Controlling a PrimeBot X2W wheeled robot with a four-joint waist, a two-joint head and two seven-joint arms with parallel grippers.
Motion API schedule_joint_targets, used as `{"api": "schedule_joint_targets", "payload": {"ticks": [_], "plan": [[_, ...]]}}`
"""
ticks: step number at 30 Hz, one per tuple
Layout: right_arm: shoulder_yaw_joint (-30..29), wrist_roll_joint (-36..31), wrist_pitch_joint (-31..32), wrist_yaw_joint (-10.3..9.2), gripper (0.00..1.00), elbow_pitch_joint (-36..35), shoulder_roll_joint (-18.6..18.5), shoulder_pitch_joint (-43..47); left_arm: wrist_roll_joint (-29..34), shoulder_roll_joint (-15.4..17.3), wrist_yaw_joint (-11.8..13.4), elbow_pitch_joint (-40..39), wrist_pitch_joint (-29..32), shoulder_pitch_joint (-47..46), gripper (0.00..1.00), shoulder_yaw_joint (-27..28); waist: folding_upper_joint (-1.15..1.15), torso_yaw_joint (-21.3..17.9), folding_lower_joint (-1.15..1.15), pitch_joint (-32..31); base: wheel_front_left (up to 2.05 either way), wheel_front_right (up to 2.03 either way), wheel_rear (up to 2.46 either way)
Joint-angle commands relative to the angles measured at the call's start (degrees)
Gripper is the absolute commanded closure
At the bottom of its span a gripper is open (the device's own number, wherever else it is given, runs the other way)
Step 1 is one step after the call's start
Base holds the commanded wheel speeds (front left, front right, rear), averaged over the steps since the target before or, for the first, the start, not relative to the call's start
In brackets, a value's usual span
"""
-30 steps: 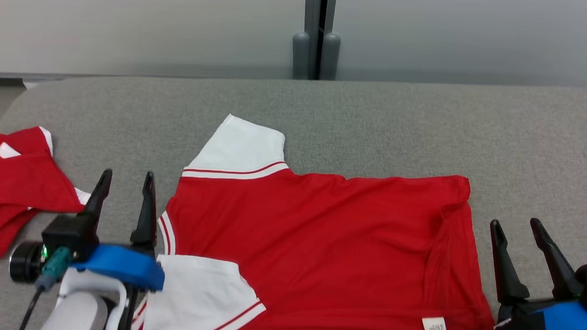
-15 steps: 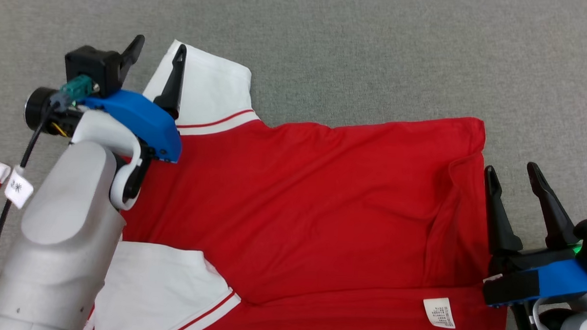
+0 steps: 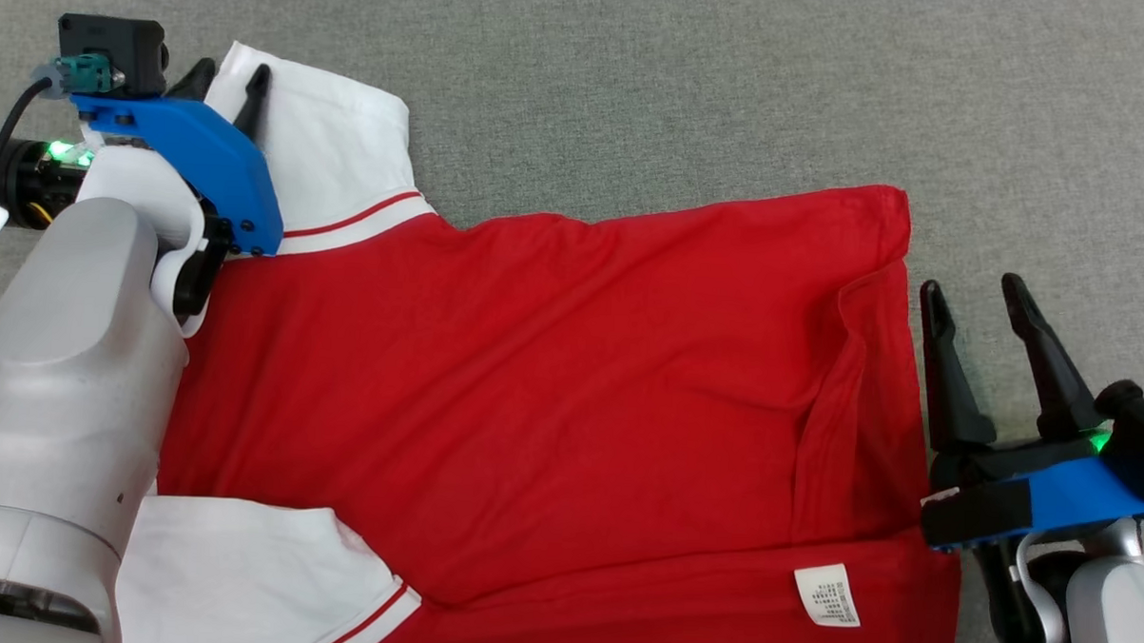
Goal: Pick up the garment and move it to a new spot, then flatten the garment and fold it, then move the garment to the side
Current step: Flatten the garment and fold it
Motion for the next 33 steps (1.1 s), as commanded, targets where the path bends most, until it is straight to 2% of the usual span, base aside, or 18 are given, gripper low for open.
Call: {"api": "schedule_joint_targets", "payload": {"ticks": [1, 8, 15, 16, 17, 18, 25, 29, 33], "plan": [[-0.33, 0.55, -0.53, 0.0, 0.0, 0.77, -0.66, -2.03, -0.42, 0.17, -0.4, 1.37, -0.38, -0.29, 1.0, -0.65, -0.01, -0.18, 0.0, -0.04, 0.0, 0.0, 0.0], [0.73, 1.89, -0.38, 0.0, 0.0, 8.37, -3.64, -8.75, -2.82, -0.49, -0.37, 0.86, -5.33, -2.62, 1.0, -4.47, -0.01, 1.75, 0.0, -0.17, 0.0, 0.0, 0.0], [3.12, 4.42, 2.26, 0.0, 0.0, 20.25, -7.25, -16.66, -6.3, -0.14, -0.39, -1.09, -8.91, -3.1, 1.0, -8.69, -0.01, 4.26, 0.0, -0.25, 0.0, 0.0, 0.0], [3.34, 4.83, 3.1, 0.0, 0.07, 21.78, -7.89, -17.32, -6.89, -0.06, -0.39, -1.36, -9.46, -3.09, 1.0, -9.18, -0.01, 4.59, 0.0, -0.32, 0.0, 0.0, 0.0], [3.63, 5.26, 3.92, 0.0, 0.64, 23.05, -8.47, -17.74, -7.28, 0.17, -0.38, -1.41, -9.99, -3.06, 1.0, -9.64, -0.01, 4.92, 0.0, -0.42, 0.0, 0.0, 0.0], [3.66, 5.87, 4.62, 0.0, 1.0, 24.0, -8.96, -18.14, -7.83, 0.21, -0.38, -1.63, -10.66, -3.03, 1.0, -10.0, -0.01, 5.29, 0.0, -0.56, 0.0, 0.0, 0.0], [3.49, 8.1, 3.77, 0.0, 1.0, 23.84, -11.77, -19.83, -11.05, 1.78, -0.38, -3.5, -15.95, -1.43, 1.0, -10.86, -0.01, 6.42, 0.0, -3.09, 0.0, 0.0, 0.0], [2.75, 7.61, 1.47, 0.0, 1.0, 21.65, -12.25, -19.85, -12.49, 3.57, -0.38, -6.52, -17.91, 0.36, 1.0, -8.76, -0.01, 6.71, 0.0, -4.81, 0.0, 0.0, 0.0], [2.38, 7.39, 0.23, 0.0, 1.0, 20.6, -12.3, -18.23, -11.73, 5.43, 1.14, -13.0, -18.33, 4.62, 1.0, -5.58, -0.01, 7.25, 0.0, -6.72, 0.0, 0.0, 0.0]]}}
